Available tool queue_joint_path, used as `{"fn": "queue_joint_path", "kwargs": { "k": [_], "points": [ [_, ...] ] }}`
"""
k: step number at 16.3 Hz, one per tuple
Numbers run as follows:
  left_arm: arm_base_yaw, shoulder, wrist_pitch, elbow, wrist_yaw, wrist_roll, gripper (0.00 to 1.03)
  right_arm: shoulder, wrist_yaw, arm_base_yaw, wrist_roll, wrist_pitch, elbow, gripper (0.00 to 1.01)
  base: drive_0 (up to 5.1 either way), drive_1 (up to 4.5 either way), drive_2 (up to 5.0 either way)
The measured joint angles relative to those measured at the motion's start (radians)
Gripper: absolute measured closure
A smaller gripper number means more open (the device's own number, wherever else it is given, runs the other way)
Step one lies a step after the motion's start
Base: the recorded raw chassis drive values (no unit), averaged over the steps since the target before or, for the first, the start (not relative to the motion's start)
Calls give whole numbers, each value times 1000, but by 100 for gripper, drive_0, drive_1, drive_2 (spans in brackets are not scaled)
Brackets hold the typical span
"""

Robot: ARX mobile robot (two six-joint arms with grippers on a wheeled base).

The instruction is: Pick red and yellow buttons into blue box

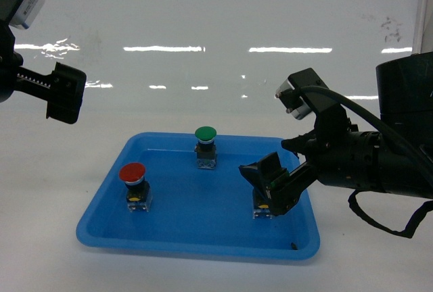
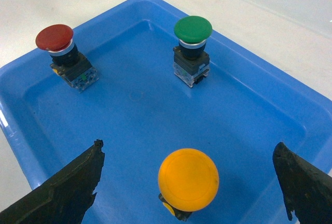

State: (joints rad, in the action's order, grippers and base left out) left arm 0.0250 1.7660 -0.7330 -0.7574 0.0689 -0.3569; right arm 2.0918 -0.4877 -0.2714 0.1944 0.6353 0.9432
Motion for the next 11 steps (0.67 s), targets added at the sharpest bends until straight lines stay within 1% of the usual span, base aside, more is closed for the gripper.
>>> {"fn": "queue_joint_path", "kwargs": {
  "k": [3,4,5,6,10,11],
  "points": [
    [0,0,0,0,0,0,5,0,0,4,-3,0,0,3,0,0,0],
    [0,0,0,0,-1,0,5,0,-10,4,-11,-11,0,3,0,0,0],
    [0,0,0,0,0,0,5,2,-22,5,-15,3,0,3,0,0,0],
    [0,0,0,0,0,0,5,23,-23,2,-15,20,0,3,0,0,0],
    [0,0,0,0,-1,0,5,82,10,-10,19,69,-2,3,0,0,0],
    [0,0,0,0,0,0,5,94,10,-10,30,70,-4,3,0,0,0]
  ]
}}
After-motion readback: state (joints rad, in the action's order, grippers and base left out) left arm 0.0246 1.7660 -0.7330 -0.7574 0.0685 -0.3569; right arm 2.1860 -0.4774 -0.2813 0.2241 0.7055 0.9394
